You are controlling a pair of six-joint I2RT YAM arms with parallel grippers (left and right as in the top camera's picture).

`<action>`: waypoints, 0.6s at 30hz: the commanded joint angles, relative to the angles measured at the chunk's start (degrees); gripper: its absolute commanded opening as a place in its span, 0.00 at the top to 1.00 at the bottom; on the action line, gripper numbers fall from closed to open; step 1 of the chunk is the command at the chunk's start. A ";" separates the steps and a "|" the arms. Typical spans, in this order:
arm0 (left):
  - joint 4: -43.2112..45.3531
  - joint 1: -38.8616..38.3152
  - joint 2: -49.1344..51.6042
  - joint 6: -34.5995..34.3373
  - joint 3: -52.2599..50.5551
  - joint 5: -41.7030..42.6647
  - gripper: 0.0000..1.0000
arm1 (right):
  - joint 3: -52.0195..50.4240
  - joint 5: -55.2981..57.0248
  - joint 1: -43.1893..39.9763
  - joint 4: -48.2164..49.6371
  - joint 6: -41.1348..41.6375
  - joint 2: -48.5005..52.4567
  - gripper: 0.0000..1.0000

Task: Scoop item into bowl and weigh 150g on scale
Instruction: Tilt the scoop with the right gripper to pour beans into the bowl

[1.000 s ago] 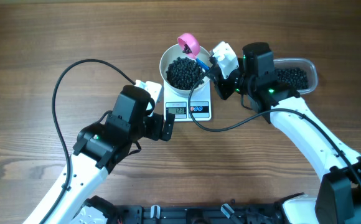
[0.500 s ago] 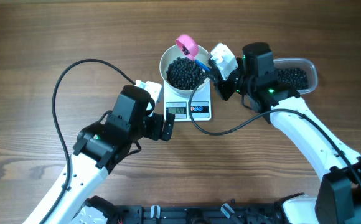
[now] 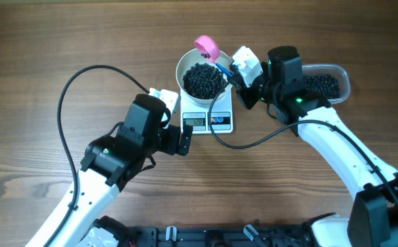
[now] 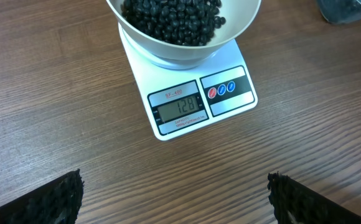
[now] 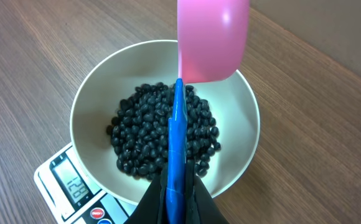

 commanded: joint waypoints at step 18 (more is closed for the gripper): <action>0.15 -0.26 0.00 1.14 0.17 -0.33 0.00 | 0.28 -0.04 0.09 -0.22 -2.40 0.42 0.96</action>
